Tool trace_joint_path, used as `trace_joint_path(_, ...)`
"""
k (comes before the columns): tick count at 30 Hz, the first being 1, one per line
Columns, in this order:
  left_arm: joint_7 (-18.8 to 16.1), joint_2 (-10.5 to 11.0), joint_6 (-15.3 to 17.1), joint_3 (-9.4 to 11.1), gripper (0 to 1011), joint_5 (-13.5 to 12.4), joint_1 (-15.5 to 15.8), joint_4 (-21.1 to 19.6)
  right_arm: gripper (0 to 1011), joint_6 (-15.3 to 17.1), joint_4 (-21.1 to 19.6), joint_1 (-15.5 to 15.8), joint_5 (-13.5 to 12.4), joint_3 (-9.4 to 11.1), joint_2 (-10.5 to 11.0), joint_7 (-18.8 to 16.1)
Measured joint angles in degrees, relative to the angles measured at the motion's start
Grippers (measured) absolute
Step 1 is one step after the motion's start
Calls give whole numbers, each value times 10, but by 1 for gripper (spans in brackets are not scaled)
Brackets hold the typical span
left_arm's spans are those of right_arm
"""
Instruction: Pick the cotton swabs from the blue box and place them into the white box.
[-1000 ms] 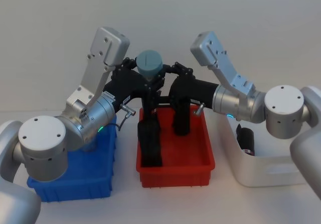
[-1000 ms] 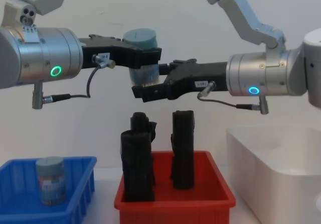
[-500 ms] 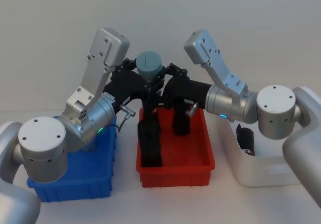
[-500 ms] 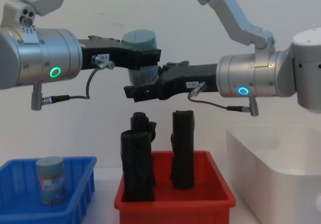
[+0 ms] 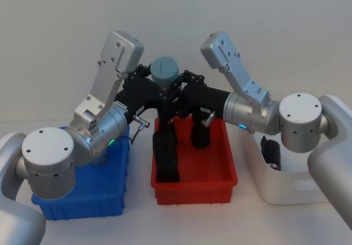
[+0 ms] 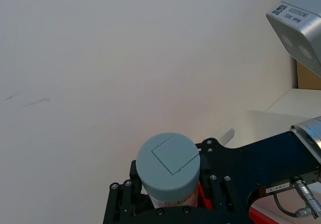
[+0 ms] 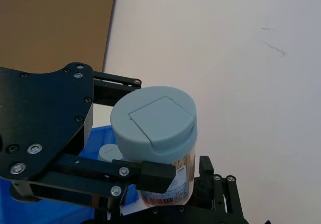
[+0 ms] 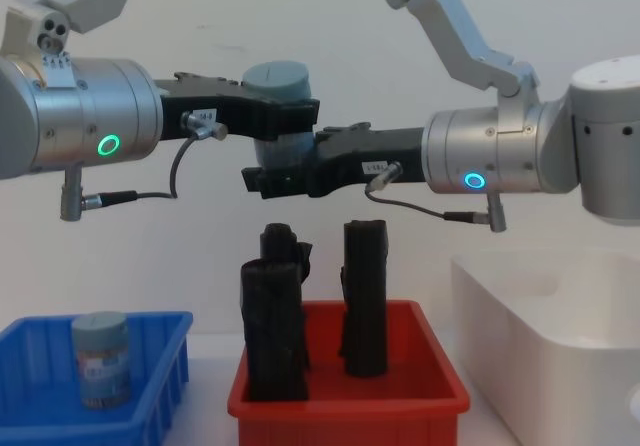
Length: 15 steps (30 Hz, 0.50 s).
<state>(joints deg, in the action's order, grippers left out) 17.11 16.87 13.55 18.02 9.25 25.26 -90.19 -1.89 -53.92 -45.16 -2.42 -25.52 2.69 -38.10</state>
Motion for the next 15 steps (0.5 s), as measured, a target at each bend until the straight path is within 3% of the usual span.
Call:
trace_joint_path(9,0,0,0,0,676,0,0,0,649,1,2,-1,-2,-1,-1,1)
trace_joint_path(15,0,0,0,0,676,0,0,0,632,2,2,-1,-3,-2,-2,2)
